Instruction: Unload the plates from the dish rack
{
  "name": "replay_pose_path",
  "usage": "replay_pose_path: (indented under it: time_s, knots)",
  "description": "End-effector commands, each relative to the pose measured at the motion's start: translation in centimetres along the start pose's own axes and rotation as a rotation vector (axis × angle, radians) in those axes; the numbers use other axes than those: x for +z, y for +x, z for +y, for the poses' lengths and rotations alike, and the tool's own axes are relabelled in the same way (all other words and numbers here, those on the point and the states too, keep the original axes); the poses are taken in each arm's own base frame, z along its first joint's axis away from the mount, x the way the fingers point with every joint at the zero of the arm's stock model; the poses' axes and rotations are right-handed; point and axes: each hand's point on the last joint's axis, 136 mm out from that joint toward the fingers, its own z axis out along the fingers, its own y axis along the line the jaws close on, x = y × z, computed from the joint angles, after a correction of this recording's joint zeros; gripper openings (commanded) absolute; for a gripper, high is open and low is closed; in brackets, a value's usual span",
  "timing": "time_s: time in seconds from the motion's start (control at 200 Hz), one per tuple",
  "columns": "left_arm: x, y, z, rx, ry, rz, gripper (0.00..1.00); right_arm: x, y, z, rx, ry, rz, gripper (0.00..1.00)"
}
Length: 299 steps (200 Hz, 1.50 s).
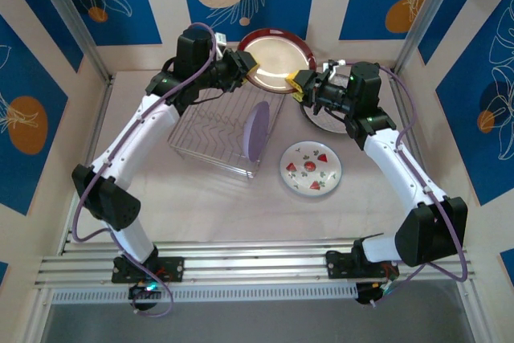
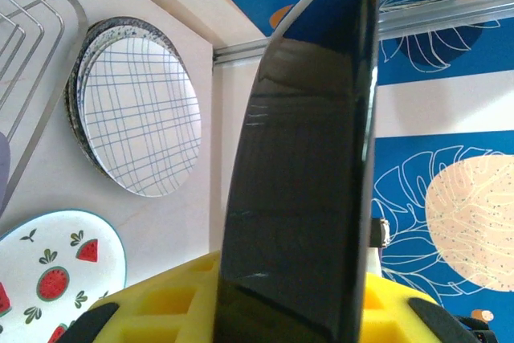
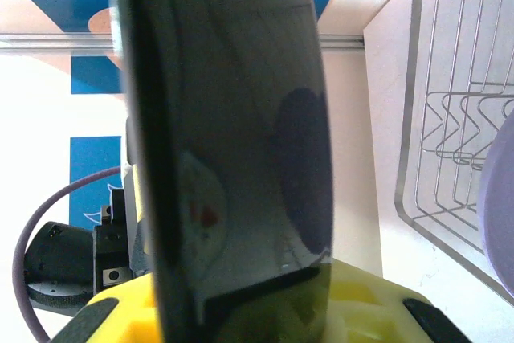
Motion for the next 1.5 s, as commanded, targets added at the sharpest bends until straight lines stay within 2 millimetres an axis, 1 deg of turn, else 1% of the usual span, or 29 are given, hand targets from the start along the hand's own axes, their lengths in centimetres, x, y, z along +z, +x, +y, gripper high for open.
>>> replay_pose_path:
  time_s: [0.0, 0.03, 0.105, 0.2, 0.28, 0.38, 0.49, 0.625, 0.79, 0.925, 0.995, 1.21, 1.37, 1.49]
  knots:
    - [-3.5, 0.0, -6.0, 0.055, 0.18, -0.026, 0.26, -1.6, -0.2, 3.4, -0.152, -0.059, -0.064, 0.0]
    - [-3.4, 0.0, -5.9, 0.056, 0.176, -0.024, 0.31, -1.8, -0.2, 3.6, -0.156, -0.062, -0.071, 0.0]
    - [-3.3, 0.1, -5.7, 0.059, 0.171, -0.019, 0.48, -2.5, -0.4, 4.0, -0.164, -0.069, -0.089, 0.0]
    - [-3.2, 0.2, -5.4, 0.07, 0.155, -0.016, 0.65, -3.6, -0.5, 4.9, -0.189, -0.076, -0.112, 0.0]
    - [-3.3, 0.1, -5.0, 0.092, 0.126, -0.019, 0.74, -4.9, -0.7, 5.5, -0.204, -0.067, -0.136, 0.0]
    - [-3.4, 0.1, -4.4, 0.123, 0.085, -0.02, 0.83, -6.9, -0.9, 5.4, -0.205, -0.043, -0.17, 0.0]
    - [-3.6, 0.1, -3.5, 0.169, 0.033, -0.022, 0.85, -9.2, -0.7, 4.4, -0.205, 0.001, -0.203, 0.0]
    - [-3.9, 0.1, -2.6, 0.239, -0.032, -0.017, 0.86, -11.7, 0.2, 1.7, -0.172, 0.061, -0.225, 0.0]
    - [-4.8, 0.3, -2.6, 0.391, -0.086, -0.006, 0.86, -13.9, 1.9, -1.9, -0.169, 0.151, -0.227, 0.0]
    - [-5.5, 0.8, -2.6, 0.518, -0.094, 0.018, 0.85, -14.6, 3.3, -4.6, -0.157, 0.209, -0.198, 0.0]
    - [-6.1, 1.2, -2.5, 0.589, -0.1, 0.033, 0.86, -14.8, 4.0, -6.4, -0.128, 0.242, -0.179, 0.0]
    - [-8.0, 2.9, -2.2, 0.782, -0.106, 0.094, 0.86, -15.5, 5.2, -10.9, -0.075, 0.313, -0.167, 0.0]
    - [-9.2, 3.8, -0.7, 0.846, -0.148, 0.128, 0.87, -15.6, 5.8, -14.0, -0.044, 0.353, -0.147, 0.0]
    - [-10.1, 4.9, -0.6, 0.87, -0.117, 0.144, 0.87, -15.5, 6.1, -16.2, -0.027, 0.379, -0.135, 0.0]
